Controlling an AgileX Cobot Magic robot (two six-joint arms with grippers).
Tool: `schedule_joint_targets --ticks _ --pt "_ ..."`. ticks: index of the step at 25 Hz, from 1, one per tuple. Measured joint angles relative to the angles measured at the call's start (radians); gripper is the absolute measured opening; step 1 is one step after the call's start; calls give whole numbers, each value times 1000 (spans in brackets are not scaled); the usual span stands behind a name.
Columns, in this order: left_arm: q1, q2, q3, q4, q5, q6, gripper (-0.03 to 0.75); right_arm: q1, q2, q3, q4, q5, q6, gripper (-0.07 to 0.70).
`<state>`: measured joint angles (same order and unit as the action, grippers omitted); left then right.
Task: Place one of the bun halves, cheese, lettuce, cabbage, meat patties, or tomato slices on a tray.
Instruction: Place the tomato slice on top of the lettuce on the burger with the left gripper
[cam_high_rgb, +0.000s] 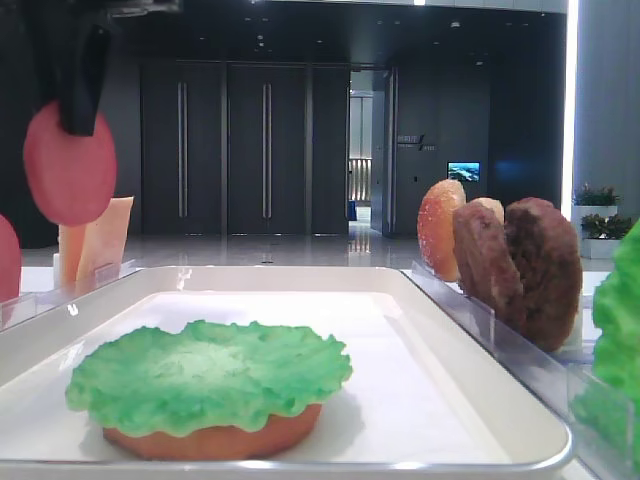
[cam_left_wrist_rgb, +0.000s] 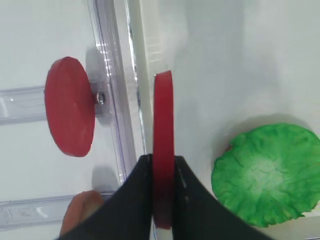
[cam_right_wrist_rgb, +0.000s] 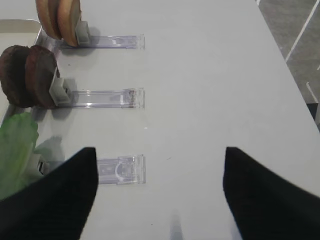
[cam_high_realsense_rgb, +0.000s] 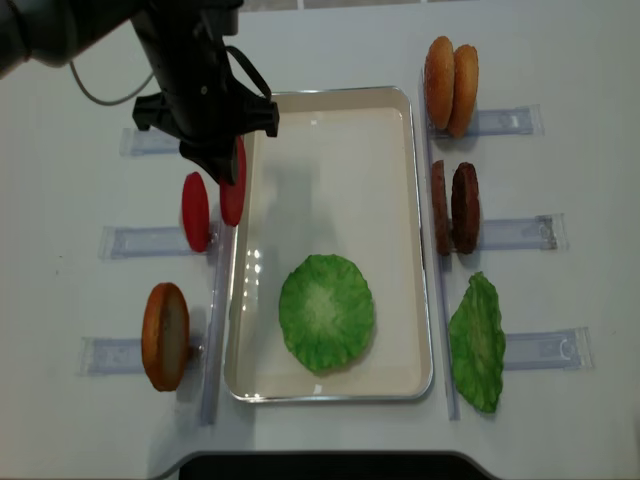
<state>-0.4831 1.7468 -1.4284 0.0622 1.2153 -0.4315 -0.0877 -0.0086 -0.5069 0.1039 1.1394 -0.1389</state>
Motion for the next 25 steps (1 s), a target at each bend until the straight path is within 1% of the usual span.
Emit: schedule_joint_targets --ticks 3,7,13,21,25 --pt "0 -42 0 -25 1 3 58 0 0 0 0 0 0 501" --pt "0 -88 1 -83 4 46 58 0 0 0 0 0 0 501" --pt "0 -106 1 -206 6 153 58 0 0 0 0 0 0 501" --pt "0 -106 1 -295 7 249 58 0 0 0 0 0 0 501" --pt "0 -106 1 -371 7 312 57 0 0 0 0 0 0 497"
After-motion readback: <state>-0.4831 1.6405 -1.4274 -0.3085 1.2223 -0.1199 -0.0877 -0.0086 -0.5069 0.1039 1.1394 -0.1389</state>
